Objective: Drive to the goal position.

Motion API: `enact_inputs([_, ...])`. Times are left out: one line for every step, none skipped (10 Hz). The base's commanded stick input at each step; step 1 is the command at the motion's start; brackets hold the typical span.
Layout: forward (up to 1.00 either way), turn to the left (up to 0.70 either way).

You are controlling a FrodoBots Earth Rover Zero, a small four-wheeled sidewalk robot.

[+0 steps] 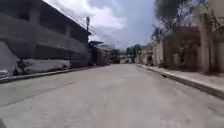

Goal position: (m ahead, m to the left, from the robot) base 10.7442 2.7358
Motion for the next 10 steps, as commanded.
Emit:
enact_inputs([1.0,-0.4])
enact_inputs([1.0,-0.4])
enact_inputs([1.0,-0.4])
enact_inputs([1.0,-0.4])
enact_inputs([1.0,-0.4])
enact_inputs([1.0,-0.39])
enact_inputs([1.0,-0.21])
enact_inputs([1.0,0.0])
enact_inputs([1.0,0.0])
enact_inputs([1.0,0.0])
